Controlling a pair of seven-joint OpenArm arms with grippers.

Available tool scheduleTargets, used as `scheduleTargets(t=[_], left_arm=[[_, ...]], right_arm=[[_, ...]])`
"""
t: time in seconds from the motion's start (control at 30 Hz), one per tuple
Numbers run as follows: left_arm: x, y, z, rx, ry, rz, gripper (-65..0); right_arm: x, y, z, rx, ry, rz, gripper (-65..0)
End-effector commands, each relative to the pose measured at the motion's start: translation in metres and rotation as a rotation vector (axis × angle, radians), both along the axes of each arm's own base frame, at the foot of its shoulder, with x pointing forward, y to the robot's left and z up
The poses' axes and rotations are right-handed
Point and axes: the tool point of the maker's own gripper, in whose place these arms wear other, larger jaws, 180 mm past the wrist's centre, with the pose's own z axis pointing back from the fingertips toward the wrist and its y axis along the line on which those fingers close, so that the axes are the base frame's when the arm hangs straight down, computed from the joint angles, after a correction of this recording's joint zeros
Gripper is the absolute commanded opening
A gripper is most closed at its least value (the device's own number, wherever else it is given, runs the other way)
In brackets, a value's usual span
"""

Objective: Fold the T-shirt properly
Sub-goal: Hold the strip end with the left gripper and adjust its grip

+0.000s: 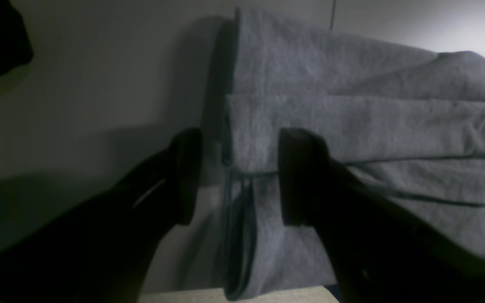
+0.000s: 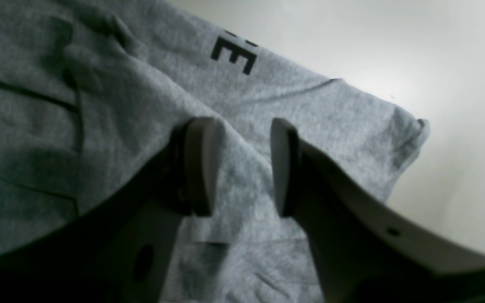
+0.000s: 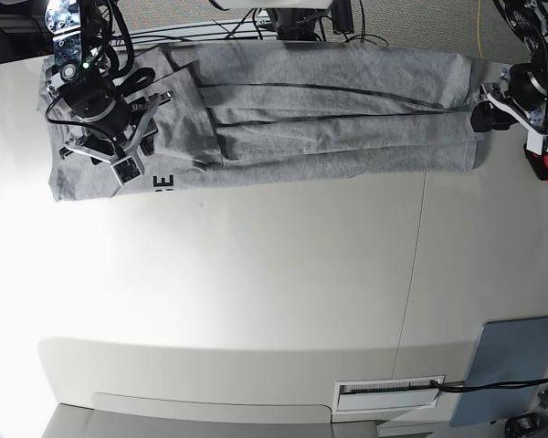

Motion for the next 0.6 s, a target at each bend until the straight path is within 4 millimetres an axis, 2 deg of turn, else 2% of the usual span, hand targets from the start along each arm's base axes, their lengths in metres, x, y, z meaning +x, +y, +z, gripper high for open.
scheduleTargets(t=[0.0,0.17,0.37,0.57], left_arm=[[0.009,0.006,0.013,0.018,-0.055,0.000,-34.5],[0.017,0.005,0.017,0.015,-0.103,0.009,-34.5],[0.006,-0.014,-0.018,-0.063,0.000,-0.022,-34.5],[0.007,-0.002,-0.031,-0.021,0.011,0.013,-34.5]], right_arm=[[0.006,0.000,0.010,0.000,-0.041,0.008,-43.3],[0.006,0.000,0.010,-0.001,-0.041,0.008,-43.3],[0.006,0.000,0.010,-0.001,-0.040,0.008,-43.3],[0.004,-0.001,0.009,-0.006,-0.031,0.005,-43.3]])
